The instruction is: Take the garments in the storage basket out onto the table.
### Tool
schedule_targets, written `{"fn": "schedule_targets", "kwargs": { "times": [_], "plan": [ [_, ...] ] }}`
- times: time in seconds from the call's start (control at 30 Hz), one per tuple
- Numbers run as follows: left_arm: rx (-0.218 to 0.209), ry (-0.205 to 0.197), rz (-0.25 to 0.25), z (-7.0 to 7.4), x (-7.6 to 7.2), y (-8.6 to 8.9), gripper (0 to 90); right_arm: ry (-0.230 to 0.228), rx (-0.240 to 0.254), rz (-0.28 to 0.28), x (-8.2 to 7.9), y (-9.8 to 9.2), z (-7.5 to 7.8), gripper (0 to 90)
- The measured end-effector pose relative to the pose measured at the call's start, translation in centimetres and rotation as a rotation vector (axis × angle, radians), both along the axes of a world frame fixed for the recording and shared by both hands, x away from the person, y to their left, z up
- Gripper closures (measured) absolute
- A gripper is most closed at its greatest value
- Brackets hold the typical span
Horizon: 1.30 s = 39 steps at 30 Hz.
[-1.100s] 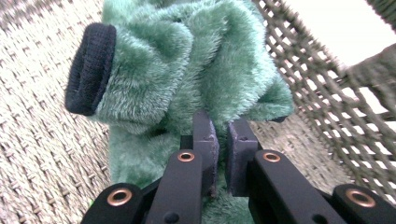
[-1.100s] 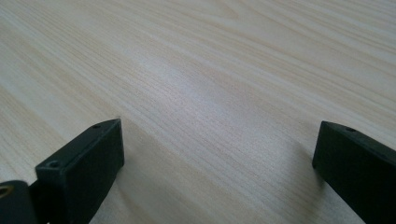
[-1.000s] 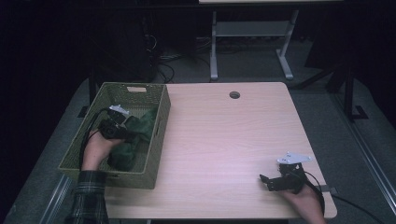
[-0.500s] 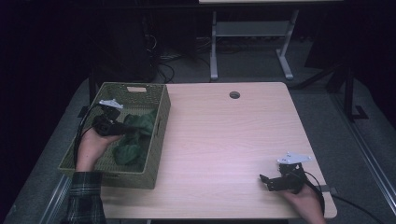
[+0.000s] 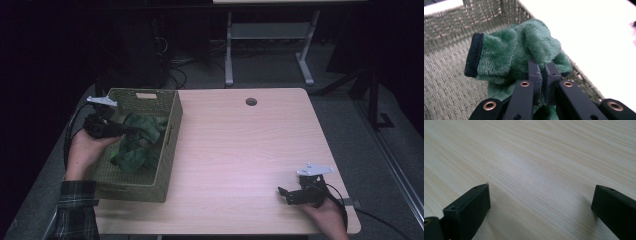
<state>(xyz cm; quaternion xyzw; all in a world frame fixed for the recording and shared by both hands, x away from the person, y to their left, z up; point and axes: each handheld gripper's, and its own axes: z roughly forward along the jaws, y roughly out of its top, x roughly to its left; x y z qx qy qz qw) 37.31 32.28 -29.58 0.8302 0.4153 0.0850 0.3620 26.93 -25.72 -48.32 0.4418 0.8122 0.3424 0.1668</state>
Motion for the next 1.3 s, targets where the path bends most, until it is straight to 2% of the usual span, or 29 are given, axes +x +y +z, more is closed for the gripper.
{"fn": "schedule_targets", "kwargs": {
  "times": [0.23, 0.43, 0.73, 1.07, 1.3],
  "plan": [
    [-0.035, -0.03, 0.009, 2.1, -0.3, 0.4, 86.5, 0.0, 0.0, 0.0, 0.0, 0.0, 0.0, 1.7],
    [-0.038, -0.049, 0.017, 3.9, -0.6, 0.7, 86.7, -0.001, 0.0, 0.0, 0.0, 0.0, 0.0, 1.7],
    [-0.067, -0.073, -0.013, 6.6, -1.0, 0.2, 86.8, 0.0, 0.0, 0.0, 0.0, 0.0, 0.0, 1.7],
    [-0.083, -0.132, -0.041, 10.1, -1.5, -0.9, 86.9, 0.0, 0.0, 0.0, 0.0, 0.0, 0.0, 1.7],
    [-0.106, -0.157, -0.087, 10.9, -1.6, -2.7, 86.9, 0.0, 0.0, 0.0, 0.0, 0.0, 0.0, 1.7]
  ]
}}
